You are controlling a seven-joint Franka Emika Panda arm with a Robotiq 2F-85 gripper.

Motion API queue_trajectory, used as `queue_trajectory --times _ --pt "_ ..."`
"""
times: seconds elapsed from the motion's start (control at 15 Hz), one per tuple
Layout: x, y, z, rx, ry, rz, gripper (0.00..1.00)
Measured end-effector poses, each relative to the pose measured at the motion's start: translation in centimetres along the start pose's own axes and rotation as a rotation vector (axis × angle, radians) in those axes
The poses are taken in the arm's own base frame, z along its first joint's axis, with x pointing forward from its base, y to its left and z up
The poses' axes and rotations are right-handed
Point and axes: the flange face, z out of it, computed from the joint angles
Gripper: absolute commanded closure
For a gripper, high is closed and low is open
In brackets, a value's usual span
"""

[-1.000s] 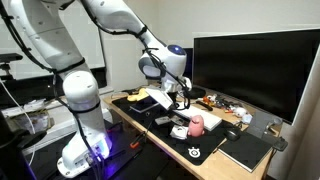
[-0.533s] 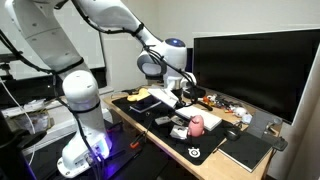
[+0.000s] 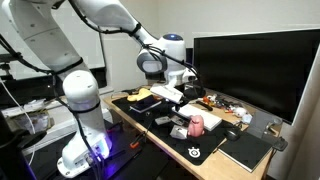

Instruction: Pick up the object from the table and put it in the pink thing

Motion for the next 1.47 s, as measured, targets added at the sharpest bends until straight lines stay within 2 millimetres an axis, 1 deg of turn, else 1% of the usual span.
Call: queue_trajectory --times 0.27,0.6,0.8,1.07,1.47 --pt "0.3 -0.1 -0.1 -0.006 0.008 0.001 0.99" --pt "1.0 -1.1 -0.8 0.05 0.048 0.129 0.99" --pt "1.2 -1.4 -1.6 0.091 0.076 0.254 0.99" --pt "0.9 -1.1 -2.5 0.127 0.124 0.452 0.99" --pt "0.3 -0.3 -2.9 0.19 0.17 0.728 0.99"
